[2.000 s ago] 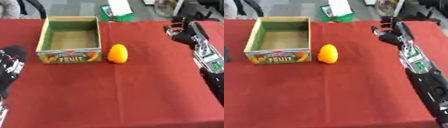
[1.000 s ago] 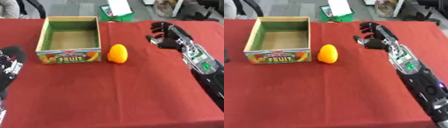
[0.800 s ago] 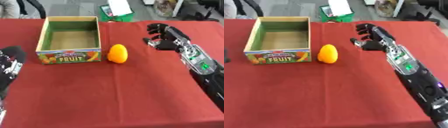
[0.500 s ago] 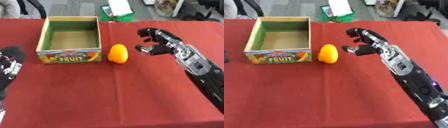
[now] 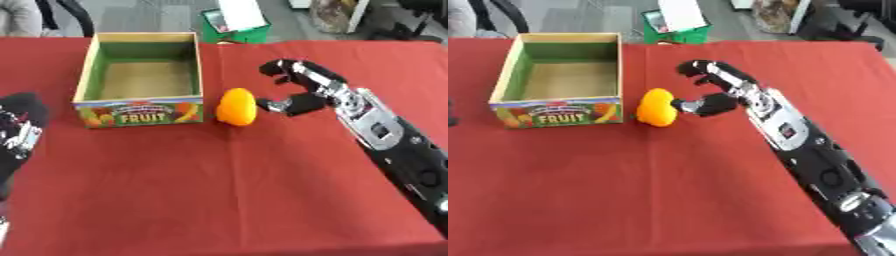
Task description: Pick up objects on the table and place them in the box.
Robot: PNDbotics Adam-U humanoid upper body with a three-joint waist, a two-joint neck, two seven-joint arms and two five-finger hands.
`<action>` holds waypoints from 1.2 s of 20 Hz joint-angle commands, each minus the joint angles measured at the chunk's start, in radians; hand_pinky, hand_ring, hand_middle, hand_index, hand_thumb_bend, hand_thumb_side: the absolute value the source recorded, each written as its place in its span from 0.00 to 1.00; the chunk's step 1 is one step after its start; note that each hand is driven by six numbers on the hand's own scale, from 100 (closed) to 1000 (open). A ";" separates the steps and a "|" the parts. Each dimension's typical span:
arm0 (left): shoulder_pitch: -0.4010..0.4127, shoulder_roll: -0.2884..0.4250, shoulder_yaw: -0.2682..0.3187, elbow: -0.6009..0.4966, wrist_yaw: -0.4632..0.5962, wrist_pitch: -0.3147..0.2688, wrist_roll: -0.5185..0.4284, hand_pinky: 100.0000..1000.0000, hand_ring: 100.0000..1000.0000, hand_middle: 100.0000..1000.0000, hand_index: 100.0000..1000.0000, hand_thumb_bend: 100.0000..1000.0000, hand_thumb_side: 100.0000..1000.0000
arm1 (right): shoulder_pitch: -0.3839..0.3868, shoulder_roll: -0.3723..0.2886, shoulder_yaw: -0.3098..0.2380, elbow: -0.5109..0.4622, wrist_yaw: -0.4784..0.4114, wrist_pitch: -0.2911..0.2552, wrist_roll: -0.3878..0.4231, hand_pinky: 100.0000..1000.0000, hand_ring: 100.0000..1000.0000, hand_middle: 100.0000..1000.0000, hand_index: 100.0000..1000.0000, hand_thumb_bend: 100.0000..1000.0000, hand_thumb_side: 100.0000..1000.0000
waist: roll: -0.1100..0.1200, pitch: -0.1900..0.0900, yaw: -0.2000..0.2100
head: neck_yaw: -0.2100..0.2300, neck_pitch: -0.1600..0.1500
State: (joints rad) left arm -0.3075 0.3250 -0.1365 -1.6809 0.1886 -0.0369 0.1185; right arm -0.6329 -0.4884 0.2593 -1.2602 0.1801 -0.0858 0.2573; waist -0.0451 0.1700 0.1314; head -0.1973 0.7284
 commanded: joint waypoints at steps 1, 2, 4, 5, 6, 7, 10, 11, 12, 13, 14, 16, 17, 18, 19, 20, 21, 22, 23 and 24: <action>-0.013 0.011 0.003 -0.016 0.003 0.000 -0.002 0.69 0.79 0.68 0.61 0.50 0.33 | -0.024 -0.003 -0.002 0.016 0.028 -0.012 -0.005 0.85 0.91 0.83 0.87 0.33 0.20 | 0.005 -0.011 0.002 | -0.005 0.002; -0.013 0.011 0.003 -0.016 0.003 0.000 -0.002 0.69 0.79 0.68 0.61 0.50 0.33 | -0.026 0.001 0.001 0.022 0.033 -0.014 -0.002 0.85 0.91 0.83 0.87 0.33 0.20 | 0.005 -0.011 0.002 | -0.005 0.002; -0.014 0.010 0.002 -0.016 0.004 0.001 -0.003 0.69 0.79 0.68 0.61 0.50 0.33 | -0.031 0.009 0.007 0.034 0.045 -0.017 0.006 0.85 0.91 0.83 0.87 0.33 0.20 | 0.005 -0.010 0.001 | -0.006 0.003; -0.015 0.010 0.001 -0.016 0.004 0.001 -0.003 0.69 0.79 0.68 0.61 0.50 0.33 | -0.034 0.014 0.010 0.041 0.051 -0.019 0.010 0.85 0.91 0.83 0.87 0.33 0.20 | 0.005 -0.010 0.001 | -0.007 0.003; -0.015 0.010 0.001 -0.016 0.004 0.001 -0.004 0.69 0.79 0.68 0.61 0.50 0.33 | -0.036 0.019 0.012 0.048 0.056 -0.020 0.014 0.85 0.91 0.83 0.87 0.33 0.20 | 0.005 -0.009 0.001 | -0.007 0.003; -0.016 0.011 0.000 -0.017 0.004 0.001 -0.004 0.69 0.79 0.68 0.61 0.50 0.33 | -0.038 0.023 0.013 0.054 0.061 -0.022 0.018 0.85 0.91 0.83 0.87 0.33 0.21 | 0.006 -0.009 0.002 | -0.008 0.003; -0.017 0.011 0.001 -0.018 0.004 0.002 -0.004 0.69 0.79 0.68 0.61 0.50 0.33 | -0.046 0.038 0.016 0.079 0.079 -0.025 0.029 0.85 0.90 0.83 0.87 0.33 0.21 | 0.007 -0.009 0.006 | -0.010 0.002; -0.017 0.011 0.001 -0.018 0.004 0.002 -0.004 0.69 0.79 0.68 0.61 0.50 0.33 | -0.048 0.043 0.016 0.087 0.085 -0.026 0.030 0.84 0.90 0.82 0.87 0.32 0.21 | 0.007 -0.009 0.007 | -0.011 0.002; -0.018 0.011 0.001 -0.018 0.005 0.002 -0.004 0.69 0.79 0.68 0.61 0.50 0.33 | -0.051 0.049 0.016 0.097 0.092 -0.027 0.031 0.84 0.89 0.82 0.87 0.32 0.20 | 0.008 -0.008 0.009 | -0.012 0.002; -0.018 0.011 0.000 -0.019 0.005 0.002 -0.005 0.69 0.79 0.68 0.61 0.50 0.33 | -0.054 0.055 0.016 0.105 0.100 -0.029 0.031 0.84 0.89 0.81 0.86 0.31 0.20 | 0.008 -0.008 0.009 | -0.012 0.002; -0.018 0.011 0.000 -0.019 0.006 0.002 -0.005 0.69 0.79 0.68 0.61 0.50 0.33 | -0.057 0.061 0.017 0.115 0.106 -0.030 0.030 0.83 0.88 0.81 0.86 0.31 0.20 | 0.007 -0.008 0.010 | -0.012 0.002; -0.019 0.010 0.000 -0.019 0.006 0.002 -0.005 0.69 0.79 0.68 0.61 0.50 0.33 | -0.062 0.071 0.017 0.134 0.118 -0.033 0.028 0.83 0.87 0.80 0.86 0.31 0.20 | 0.007 -0.007 0.011 | -0.014 0.002; -0.020 0.010 -0.001 -0.019 0.007 0.002 -0.006 0.69 0.79 0.68 0.61 0.50 0.33 | -0.065 0.076 0.017 0.142 0.124 -0.035 0.026 0.82 0.86 0.78 0.85 0.29 0.19 | 0.007 -0.007 0.011 | -0.014 0.002; -0.020 0.010 -0.001 -0.019 0.007 0.003 -0.006 0.69 0.79 0.68 0.61 0.50 0.33 | -0.067 0.080 0.015 0.150 0.130 -0.036 0.022 0.82 0.85 0.77 0.85 0.28 0.19 | 0.007 -0.007 0.012 | -0.015 0.001; -0.020 0.010 -0.001 -0.019 0.007 0.003 -0.006 0.69 0.79 0.68 0.61 0.50 0.33 | -0.067 0.084 0.014 0.156 0.136 -0.036 0.016 0.81 0.83 0.75 0.83 0.27 0.18 | 0.008 -0.006 0.012 | -0.016 0.001; -0.021 0.010 -0.001 -0.019 0.007 0.003 -0.006 0.69 0.79 0.68 0.61 0.50 0.33 | -0.068 0.088 0.011 0.161 0.143 -0.036 0.007 0.80 0.81 0.74 0.82 0.27 0.17 | 0.008 -0.006 0.012 | -0.017 0.001; -0.021 0.010 -0.001 -0.020 0.007 0.003 -0.006 0.69 0.79 0.68 0.61 0.50 0.33 | -0.069 0.092 0.010 0.166 0.150 -0.035 -0.004 0.80 0.80 0.72 0.81 0.26 0.15 | 0.008 -0.005 0.012 | -0.017 0.001; -0.022 0.010 -0.001 -0.020 0.007 0.003 -0.006 0.69 0.79 0.68 0.61 0.50 0.33 | -0.070 0.095 0.009 0.171 0.158 -0.034 -0.016 0.79 0.79 0.69 0.79 0.25 0.12 | 0.008 -0.005 0.012 | -0.018 0.001; -0.022 0.010 -0.001 -0.020 0.007 0.003 -0.006 0.69 0.79 0.68 0.61 0.50 0.33 | -0.072 0.097 0.009 0.174 0.168 -0.033 -0.029 0.78 0.78 0.66 0.77 0.23 0.10 | 0.008 -0.005 0.012 | -0.018 0.001; -0.022 0.010 -0.002 -0.020 0.008 0.003 -0.006 0.69 0.79 0.68 0.61 0.50 0.33 | -0.073 0.100 0.007 0.177 0.180 -0.031 -0.044 0.78 0.76 0.62 0.74 0.21 0.06 | 0.008 -0.004 0.012 | -0.019 0.001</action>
State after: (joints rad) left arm -0.3166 0.3249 -0.1393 -1.6814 0.1926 -0.0339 0.1153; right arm -0.6873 -0.3797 0.2762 -1.0835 0.3426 -0.1189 0.2290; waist -0.0403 0.1774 0.1429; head -0.2132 0.7287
